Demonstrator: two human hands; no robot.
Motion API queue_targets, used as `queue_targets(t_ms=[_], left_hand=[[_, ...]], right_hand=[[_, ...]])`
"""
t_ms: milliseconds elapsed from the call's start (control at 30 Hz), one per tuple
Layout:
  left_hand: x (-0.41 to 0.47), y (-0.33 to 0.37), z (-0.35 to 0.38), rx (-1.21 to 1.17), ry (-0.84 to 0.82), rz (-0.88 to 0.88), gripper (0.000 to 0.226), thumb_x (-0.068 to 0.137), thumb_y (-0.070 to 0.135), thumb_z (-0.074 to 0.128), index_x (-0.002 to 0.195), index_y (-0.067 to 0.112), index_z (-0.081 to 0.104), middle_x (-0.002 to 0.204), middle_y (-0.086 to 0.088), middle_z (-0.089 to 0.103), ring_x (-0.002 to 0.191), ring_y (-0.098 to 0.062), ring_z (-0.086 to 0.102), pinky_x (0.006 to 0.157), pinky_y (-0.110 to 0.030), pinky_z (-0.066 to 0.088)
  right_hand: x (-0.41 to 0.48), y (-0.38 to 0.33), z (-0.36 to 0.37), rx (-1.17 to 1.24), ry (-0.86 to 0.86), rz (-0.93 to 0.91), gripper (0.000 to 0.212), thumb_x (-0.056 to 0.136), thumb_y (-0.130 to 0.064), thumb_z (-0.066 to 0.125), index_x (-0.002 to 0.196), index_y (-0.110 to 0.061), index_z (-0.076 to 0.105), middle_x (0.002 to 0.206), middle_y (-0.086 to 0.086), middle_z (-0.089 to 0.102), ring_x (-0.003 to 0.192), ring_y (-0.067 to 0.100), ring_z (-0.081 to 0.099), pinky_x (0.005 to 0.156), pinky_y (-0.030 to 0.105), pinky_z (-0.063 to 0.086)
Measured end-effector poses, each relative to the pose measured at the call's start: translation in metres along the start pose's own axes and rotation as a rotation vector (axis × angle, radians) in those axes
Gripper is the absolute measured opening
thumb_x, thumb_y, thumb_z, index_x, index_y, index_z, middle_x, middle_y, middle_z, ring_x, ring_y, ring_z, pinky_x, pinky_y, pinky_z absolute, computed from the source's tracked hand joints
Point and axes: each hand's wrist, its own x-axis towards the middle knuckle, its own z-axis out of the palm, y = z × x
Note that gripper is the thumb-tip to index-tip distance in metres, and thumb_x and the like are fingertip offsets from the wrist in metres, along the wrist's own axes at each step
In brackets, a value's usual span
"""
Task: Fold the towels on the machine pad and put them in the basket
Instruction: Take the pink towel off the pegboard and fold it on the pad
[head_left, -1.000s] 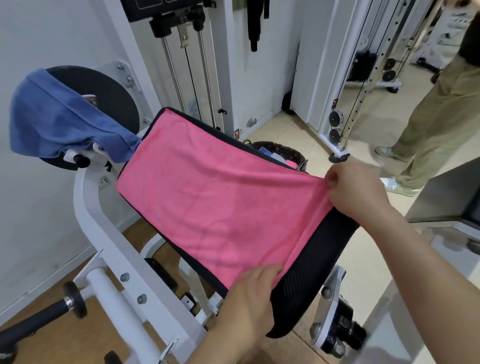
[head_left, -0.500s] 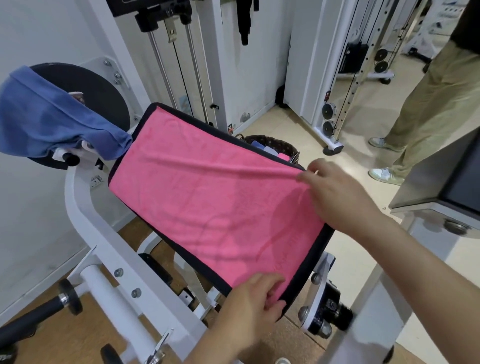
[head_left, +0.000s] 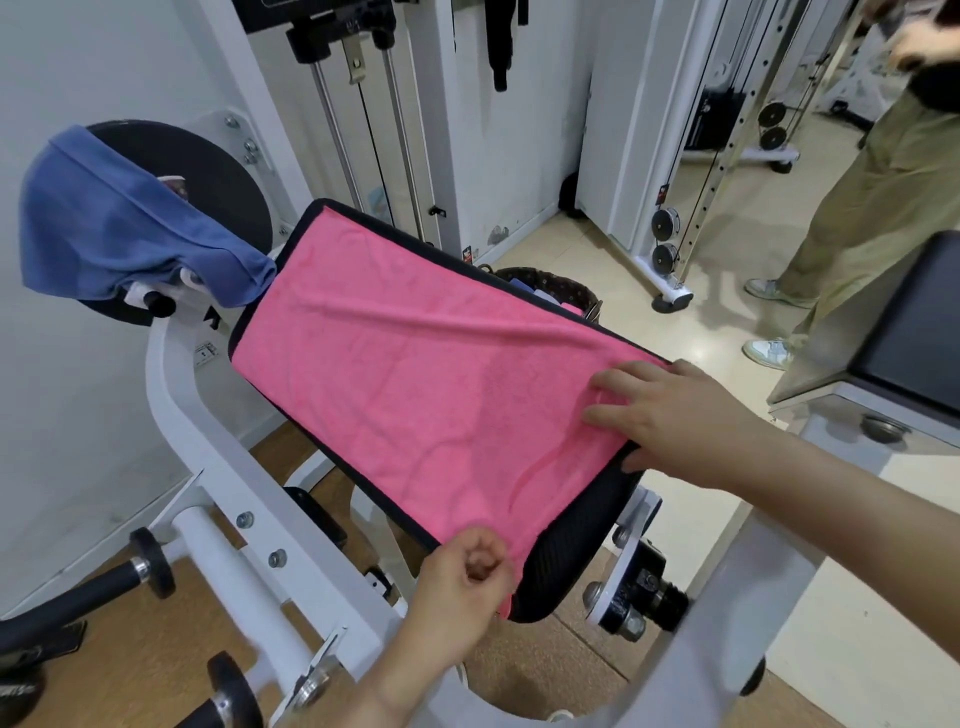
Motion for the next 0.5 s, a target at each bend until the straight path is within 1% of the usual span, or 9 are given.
queue_targets(t_ms=[67, 100, 133, 167, 233, 300, 367, 433, 500], left_hand=[[0.000, 0.003, -0.006, -0.037, 0.016, -0.018, 0.013, 0.086, 0.003, 0.060, 0.085, 0.016, 0.063, 0.062, 0.004, 0.055, 0.058, -0.009, 0.050, 0.060, -0.018, 0.040], [0.000, 0.004, -0.009, -0.040, 0.017, -0.016, 0.018, 0.089, 0.004, 0.058, 0.091, 0.021, 0.063, 0.066, 0.005, 0.057, 0.060, -0.006, 0.052, 0.061, -0.015, 0.041], [0.000, 0.005, -0.012, -0.027, 0.009, -0.006, 0.022, 0.093, 0.007, 0.056, 0.096, 0.028, 0.062, 0.072, 0.007, 0.059, 0.063, -0.003, 0.054, 0.063, -0.012, 0.042], [0.000, 0.006, -0.014, 0.001, -0.007, 0.010, 0.024, 0.096, 0.013, 0.054, 0.100, 0.036, 0.058, 0.076, 0.009, 0.060, 0.066, 0.001, 0.055, 0.065, -0.010, 0.042], [0.001, 0.008, -0.016, 0.032, -0.034, 0.044, 0.021, 0.095, 0.025, 0.059, 0.100, 0.045, 0.056, 0.074, 0.012, 0.057, 0.068, 0.002, 0.054, 0.067, -0.011, 0.042], [0.001, 0.010, -0.019, 0.014, -0.039, 0.047, 0.020, 0.086, 0.027, 0.071, 0.096, 0.041, 0.061, 0.064, 0.014, 0.046, 0.062, -0.001, 0.047, 0.064, -0.015, 0.040], [0.002, 0.011, -0.025, 0.019, -0.018, 0.051, 0.020, 0.082, 0.021, 0.076, 0.092, 0.033, 0.063, 0.061, 0.016, 0.044, 0.060, -0.001, 0.043, 0.062, -0.016, 0.039], [0.004, 0.011, -0.035, 0.028, 0.000, 0.079, 0.012, 0.084, 0.015, 0.072, 0.086, 0.025, 0.065, 0.065, 0.014, 0.050, 0.062, -0.003, 0.046, 0.063, -0.019, 0.040], [0.008, 0.010, -0.049, 0.019, 0.012, 0.082, 0.011, 0.087, 0.013, 0.068, 0.086, 0.024, 0.068, 0.071, 0.011, 0.060, 0.067, -0.004, 0.053, 0.066, -0.019, 0.042]], right_hand=[[0.001, 0.004, 0.000, -0.021, 0.081, 0.021, 0.041, 0.064, -0.032, 0.079, 0.102, -0.033, 0.064, 0.112, -0.008, 0.063, 0.098, 0.018, 0.061, 0.064, 0.031, 0.035], [0.004, 0.005, 0.002, -0.043, 0.122, 0.044, 0.029, 0.072, -0.020, 0.068, 0.099, -0.032, 0.063, 0.107, -0.010, 0.063, 0.095, 0.017, 0.059, 0.064, 0.030, 0.031], [0.006, 0.007, 0.002, -0.057, 0.155, 0.078, 0.027, 0.075, -0.011, 0.056, 0.094, -0.029, 0.063, 0.099, -0.010, 0.064, 0.092, 0.018, 0.058, 0.063, 0.031, 0.029], [0.009, 0.007, 0.002, -0.055, 0.181, 0.105, 0.028, 0.073, -0.007, 0.050, 0.088, -0.027, 0.062, 0.092, -0.010, 0.064, 0.088, 0.019, 0.058, 0.062, 0.031, 0.028], [0.017, 0.006, -0.004, 0.034, 0.232, 0.192, 0.029, 0.070, -0.002, 0.050, 0.084, -0.024, 0.063, 0.082, -0.009, 0.064, 0.088, 0.023, 0.058, 0.061, 0.031, 0.029], [0.027, 0.008, -0.011, 0.199, 0.244, 0.318, 0.034, 0.075, -0.002, 0.048, 0.092, -0.027, 0.064, 0.087, -0.007, 0.064, 0.096, 0.023, 0.056, 0.064, 0.031, 0.032], [0.036, 0.012, -0.021, 0.398, 0.144, 0.434, 0.038, 0.081, -0.006, 0.045, 0.100, -0.031, 0.065, 0.096, -0.004, 0.065, 0.101, 0.022, 0.055, 0.070, 0.031, 0.039], [0.044, 0.017, -0.033, 0.587, 0.107, 0.483, 0.035, 0.081, -0.005, 0.048, 0.097, -0.029, 0.069, 0.102, -0.006, 0.068, 0.101, 0.020, 0.058, 0.078, 0.031, 0.046], [0.052, 0.020, -0.044, 0.740, 0.118, 0.488, 0.032, 0.080, -0.002, 0.053, 0.088, -0.025, 0.073, 0.098, -0.007, 0.071, 0.094, 0.016, 0.062, 0.084, 0.031, 0.049]])
